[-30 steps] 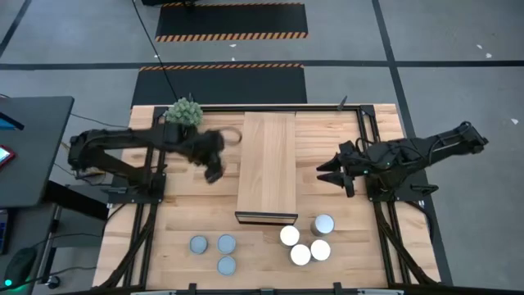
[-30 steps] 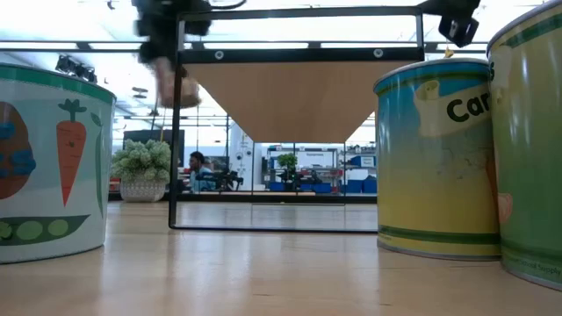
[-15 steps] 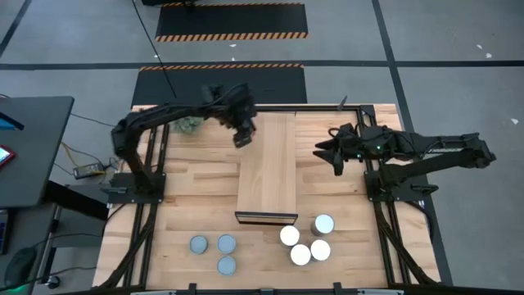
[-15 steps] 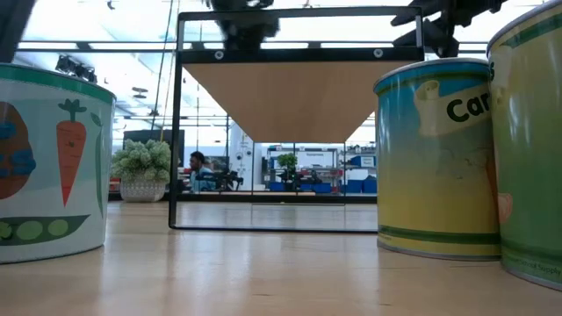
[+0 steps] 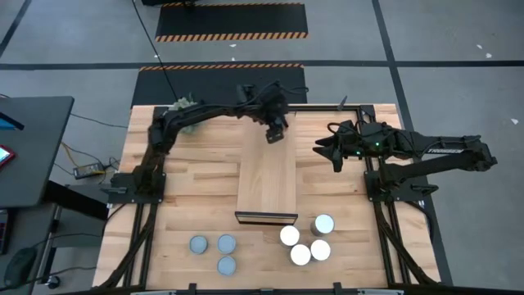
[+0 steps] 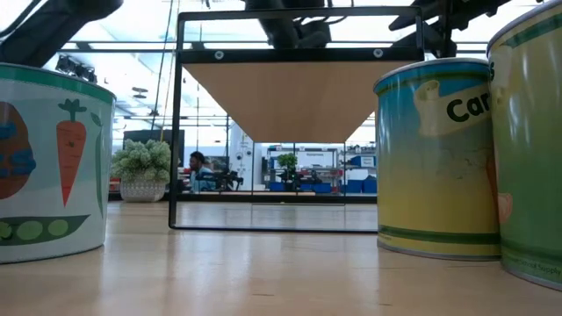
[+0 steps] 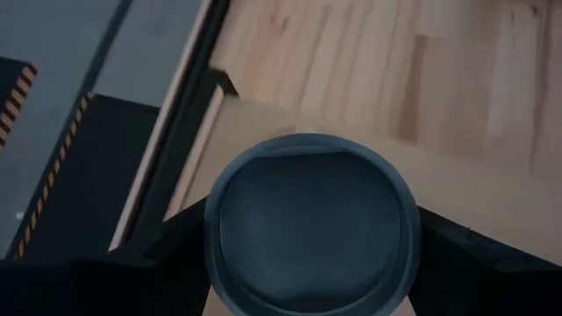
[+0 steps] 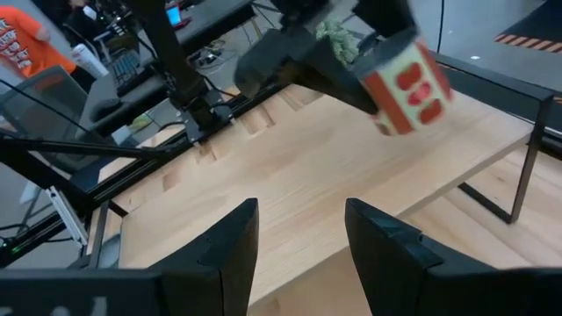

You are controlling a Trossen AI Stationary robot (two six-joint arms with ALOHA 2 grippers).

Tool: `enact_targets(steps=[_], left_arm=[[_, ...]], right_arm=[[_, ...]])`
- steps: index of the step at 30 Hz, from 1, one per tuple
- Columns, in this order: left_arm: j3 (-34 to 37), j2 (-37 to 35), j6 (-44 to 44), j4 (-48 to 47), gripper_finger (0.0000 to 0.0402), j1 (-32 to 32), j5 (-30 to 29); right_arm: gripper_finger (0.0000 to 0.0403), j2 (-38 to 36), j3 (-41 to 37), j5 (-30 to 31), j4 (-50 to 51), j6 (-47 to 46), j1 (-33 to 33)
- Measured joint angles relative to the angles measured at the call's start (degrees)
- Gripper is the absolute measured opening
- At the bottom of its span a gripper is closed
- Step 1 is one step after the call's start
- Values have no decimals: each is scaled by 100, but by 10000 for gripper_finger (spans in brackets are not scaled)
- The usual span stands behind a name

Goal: Pick and place cans onto a shelf
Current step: Put the small canned diced tomatoes on the shelf

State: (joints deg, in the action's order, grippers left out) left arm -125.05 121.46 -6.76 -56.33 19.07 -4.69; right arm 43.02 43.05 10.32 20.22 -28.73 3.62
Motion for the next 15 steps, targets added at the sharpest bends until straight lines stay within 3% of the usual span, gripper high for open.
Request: enact_targets(steps=[7,15], left_arm=[[-6,237,-164,430,292,-28,-406],[-7,337,-143,175,295,-34,-431]], right_arm=[[179,-6,0,-25,-150,0,-70],[179,-6,0,-40,-195,-2,-79]])
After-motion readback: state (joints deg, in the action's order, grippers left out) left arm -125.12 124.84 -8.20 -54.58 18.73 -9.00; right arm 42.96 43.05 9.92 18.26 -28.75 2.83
